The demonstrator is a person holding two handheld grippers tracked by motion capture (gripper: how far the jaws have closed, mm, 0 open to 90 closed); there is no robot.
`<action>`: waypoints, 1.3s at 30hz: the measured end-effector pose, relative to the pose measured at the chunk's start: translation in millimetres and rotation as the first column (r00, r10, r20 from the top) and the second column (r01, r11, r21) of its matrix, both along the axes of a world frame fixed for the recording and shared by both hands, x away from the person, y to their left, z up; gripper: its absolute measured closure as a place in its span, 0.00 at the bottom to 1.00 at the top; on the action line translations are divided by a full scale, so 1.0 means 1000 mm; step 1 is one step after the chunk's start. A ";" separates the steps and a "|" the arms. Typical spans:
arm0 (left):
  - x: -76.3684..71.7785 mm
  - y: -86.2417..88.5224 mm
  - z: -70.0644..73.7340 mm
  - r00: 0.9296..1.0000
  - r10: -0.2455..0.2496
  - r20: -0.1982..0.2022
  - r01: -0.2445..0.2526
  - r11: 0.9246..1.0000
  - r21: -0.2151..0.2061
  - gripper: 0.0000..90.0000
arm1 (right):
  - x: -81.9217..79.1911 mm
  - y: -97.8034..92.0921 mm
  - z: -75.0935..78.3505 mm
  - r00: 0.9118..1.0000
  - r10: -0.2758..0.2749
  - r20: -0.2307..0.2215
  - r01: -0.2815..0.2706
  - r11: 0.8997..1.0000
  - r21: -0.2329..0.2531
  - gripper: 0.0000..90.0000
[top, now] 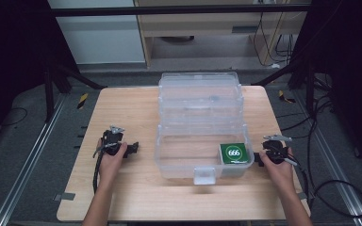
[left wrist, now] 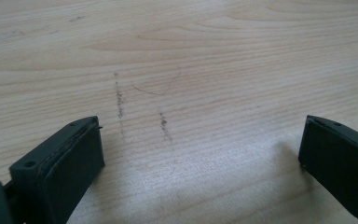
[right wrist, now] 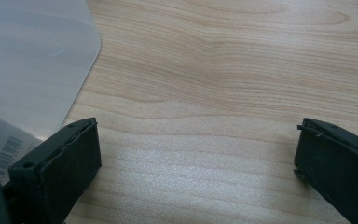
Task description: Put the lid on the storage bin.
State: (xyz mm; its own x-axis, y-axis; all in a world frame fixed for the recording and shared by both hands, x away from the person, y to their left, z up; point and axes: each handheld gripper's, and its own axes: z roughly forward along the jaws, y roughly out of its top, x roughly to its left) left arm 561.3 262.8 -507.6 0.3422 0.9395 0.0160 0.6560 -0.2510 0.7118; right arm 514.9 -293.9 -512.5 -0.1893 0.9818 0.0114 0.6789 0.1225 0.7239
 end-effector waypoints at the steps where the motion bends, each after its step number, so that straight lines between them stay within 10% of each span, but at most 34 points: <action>1: 0.000 0.000 0.000 1.000 0.000 0.000 0.000 1.000 0.000 0.00 | 0.000 0.000 0.000 1.000 0.000 0.000 0.000 1.000 0.000 0.01; 9: -0.011 0.003 0.007 0.996 -0.091 -0.011 0.090 0.995 -0.049 0.05 | -0.002 -0.004 0.006 0.999 0.049 0.019 -0.049 0.999 0.012 0.12; 13: -0.018 -0.001 0.015 0.993 -0.117 0.024 0.118 0.992 -0.043 0.06 | -0.014 -0.012 0.030 0.995 0.082 0.063 -0.072 0.987 -0.141 0.12; 21: -0.034 -0.015 0.042 0.973 -0.211 0.093 0.214 0.976 -0.026 0.09 | -0.035 -0.023 0.070 0.984 0.148 0.102 -0.125 0.971 -0.205 0.10; 24: -0.050 -0.027 0.051 0.955 -0.276 0.105 0.276 0.961 0.015 0.09 | -0.042 -0.023 0.087 0.965 0.245 0.096 -0.219 0.949 -0.229 0.14; 31: -0.057 -0.031 0.072 0.953 -0.265 0.149 0.265 0.964 0.024 0.10 | -0.045 -0.011 0.108 0.928 0.356 0.106 -0.319 0.910 -0.266 0.20; 39: -0.061 -0.026 0.099 0.936 -0.334 0.112 0.334 0.943 0.019 0.10 | -0.033 0.005 0.145 0.888 0.455 0.066 -0.407 0.845 -0.347 0.34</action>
